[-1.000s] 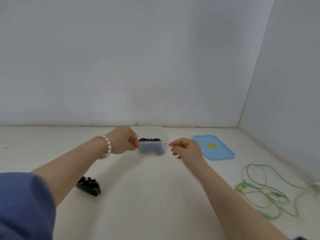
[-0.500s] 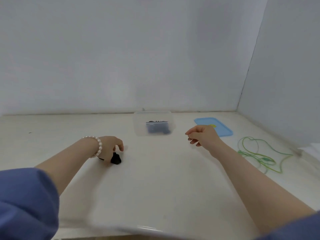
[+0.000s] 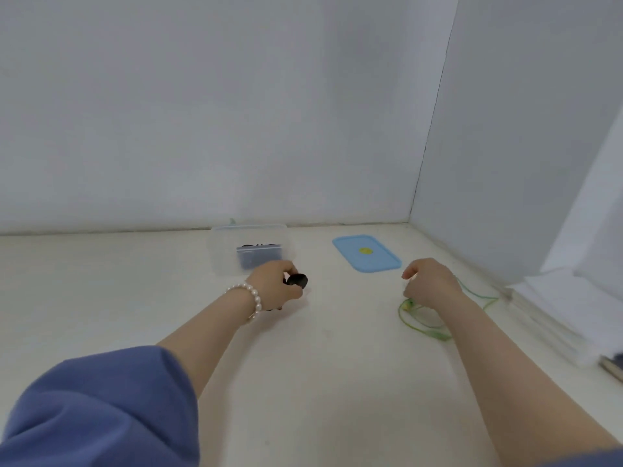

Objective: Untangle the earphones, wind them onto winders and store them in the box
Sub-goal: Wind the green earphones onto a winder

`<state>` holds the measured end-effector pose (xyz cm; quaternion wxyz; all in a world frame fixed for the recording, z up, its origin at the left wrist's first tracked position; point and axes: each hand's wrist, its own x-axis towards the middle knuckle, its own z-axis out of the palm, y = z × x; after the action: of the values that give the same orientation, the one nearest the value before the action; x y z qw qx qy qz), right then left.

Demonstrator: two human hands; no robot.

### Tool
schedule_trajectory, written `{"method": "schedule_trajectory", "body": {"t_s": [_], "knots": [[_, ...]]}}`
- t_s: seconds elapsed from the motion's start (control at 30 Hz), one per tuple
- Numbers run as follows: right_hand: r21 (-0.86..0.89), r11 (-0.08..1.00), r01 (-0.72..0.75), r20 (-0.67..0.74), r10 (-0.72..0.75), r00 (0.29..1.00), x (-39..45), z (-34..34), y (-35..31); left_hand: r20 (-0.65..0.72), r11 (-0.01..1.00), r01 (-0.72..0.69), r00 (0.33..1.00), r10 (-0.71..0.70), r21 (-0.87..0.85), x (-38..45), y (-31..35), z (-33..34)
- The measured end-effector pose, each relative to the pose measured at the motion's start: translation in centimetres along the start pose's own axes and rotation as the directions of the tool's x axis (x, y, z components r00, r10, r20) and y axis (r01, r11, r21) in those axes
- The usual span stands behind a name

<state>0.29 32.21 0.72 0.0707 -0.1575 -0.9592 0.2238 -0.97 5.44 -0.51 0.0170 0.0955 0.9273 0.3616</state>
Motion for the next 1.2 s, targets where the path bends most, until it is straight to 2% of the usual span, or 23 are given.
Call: {"method": "schedule_trajectory", "body": {"t_s": [0.07,0.17,0.27,0.37,0.43,0.53,0.63,0.7,0.8,0.93,1.03,1.1,1.2], "knots": [[-0.141,0.989,-0.052,-0.015,0.051,0.999,0.0,0.3,1.3,-0.054,0.997,0.030,0.998,-0.034,-0.069,0.9,0.7,1.4],[-0.212,0.972,-0.099,0.065,0.115,0.991,0.5,1.2,2.1,-0.092,0.937,0.114,0.984,-0.152,-0.330,1.7,0.9,2.7],[-0.203,0.979,0.019,0.106,0.003,0.994,1.3,1.8,1.0,-0.103,0.875,0.176,0.963,-0.247,-0.450,2.0,0.9,3.0],[-0.055,0.990,0.128,0.204,-0.115,0.972,1.4,2.2,-1.8,-0.025,0.759,0.223,0.954,-0.300,-0.611,2.0,0.9,2.2],[0.226,0.961,0.160,0.317,-0.228,0.920,1.1,2.4,-4.4,0.080,0.694,0.252,0.960,-0.270,-0.674,1.5,0.6,1.3],[0.607,0.782,0.138,0.320,-0.400,0.859,0.6,2.5,-8.1,0.088,0.802,0.195,0.980,-0.177,-0.564,0.6,-0.5,0.1],[0.763,0.635,0.123,0.255,-0.470,0.845,0.6,3.0,-10.7,-0.004,0.813,0.077,0.995,-0.097,-0.577,0.3,-1.7,-1.1],[0.777,0.615,0.136,0.227,-0.475,0.850,0.9,3.5,-11.3,-0.049,0.790,0.040,0.995,-0.088,-0.611,0.4,-2.3,-1.6],[0.764,0.633,0.125,0.242,-0.461,0.854,1.3,3.6,-10.7,-0.101,0.808,0.048,0.986,-0.131,-0.587,0.7,-2.6,-1.5],[0.808,0.588,0.034,0.274,-0.426,0.862,2.1,2.6,-9.1,-0.088,0.835,0.063,0.987,-0.133,-0.547,0.8,-2.5,-1.0],[0.828,0.560,0.033,0.213,-0.368,0.905,2.7,2.0,-8.6,-0.138,0.848,0.096,0.971,-0.195,-0.521,0.8,-2.8,-1.2],[0.824,0.561,0.080,0.109,-0.295,0.949,3.1,1.6,-8.3,-0.211,0.903,0.138,0.948,-0.240,-0.408,0.7,-3.2,-1.5],[0.892,0.444,0.077,0.036,-0.242,0.970,3.4,0.9,-8.0,-0.323,0.970,0.191,0.918,-0.231,-0.152,0.6,-3.7,-2.4]]}}
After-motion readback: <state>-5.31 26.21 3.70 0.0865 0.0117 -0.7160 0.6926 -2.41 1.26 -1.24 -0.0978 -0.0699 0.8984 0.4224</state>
